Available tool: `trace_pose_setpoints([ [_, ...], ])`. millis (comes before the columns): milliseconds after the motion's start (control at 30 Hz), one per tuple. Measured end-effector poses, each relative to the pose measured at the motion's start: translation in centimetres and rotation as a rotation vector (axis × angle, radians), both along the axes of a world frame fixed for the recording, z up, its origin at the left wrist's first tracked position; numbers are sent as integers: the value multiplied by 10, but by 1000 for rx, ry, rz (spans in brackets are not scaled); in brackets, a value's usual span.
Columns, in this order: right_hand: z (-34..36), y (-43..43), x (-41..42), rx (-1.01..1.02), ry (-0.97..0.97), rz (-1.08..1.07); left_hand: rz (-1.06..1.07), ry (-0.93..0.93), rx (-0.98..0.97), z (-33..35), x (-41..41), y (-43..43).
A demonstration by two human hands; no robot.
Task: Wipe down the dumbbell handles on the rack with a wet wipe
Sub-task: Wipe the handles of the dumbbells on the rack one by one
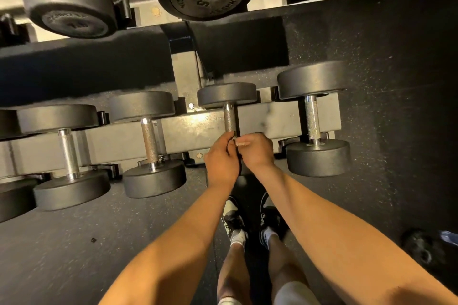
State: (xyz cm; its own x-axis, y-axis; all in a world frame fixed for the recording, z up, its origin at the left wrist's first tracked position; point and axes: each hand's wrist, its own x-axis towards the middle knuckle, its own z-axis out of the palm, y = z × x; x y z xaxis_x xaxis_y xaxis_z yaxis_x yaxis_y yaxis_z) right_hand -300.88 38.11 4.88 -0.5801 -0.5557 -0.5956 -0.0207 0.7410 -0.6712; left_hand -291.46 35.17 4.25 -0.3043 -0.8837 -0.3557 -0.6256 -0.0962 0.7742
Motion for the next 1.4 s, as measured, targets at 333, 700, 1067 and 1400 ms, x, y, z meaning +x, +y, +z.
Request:
trace_pose_setpoints([
  [333,51,40,-46,-159,-48,-180,-47,216,180,35,-54,21],
  [700,33,87,-136,-88,261,-96,81,230,122,16,-153,46],
  [1067,-14,105,-160,-76,388,-81,148,208,121,-13,-216,44],
  [1400,-7,106,-160,-5,373,-51,77,171,133,-17,-196,62],
])
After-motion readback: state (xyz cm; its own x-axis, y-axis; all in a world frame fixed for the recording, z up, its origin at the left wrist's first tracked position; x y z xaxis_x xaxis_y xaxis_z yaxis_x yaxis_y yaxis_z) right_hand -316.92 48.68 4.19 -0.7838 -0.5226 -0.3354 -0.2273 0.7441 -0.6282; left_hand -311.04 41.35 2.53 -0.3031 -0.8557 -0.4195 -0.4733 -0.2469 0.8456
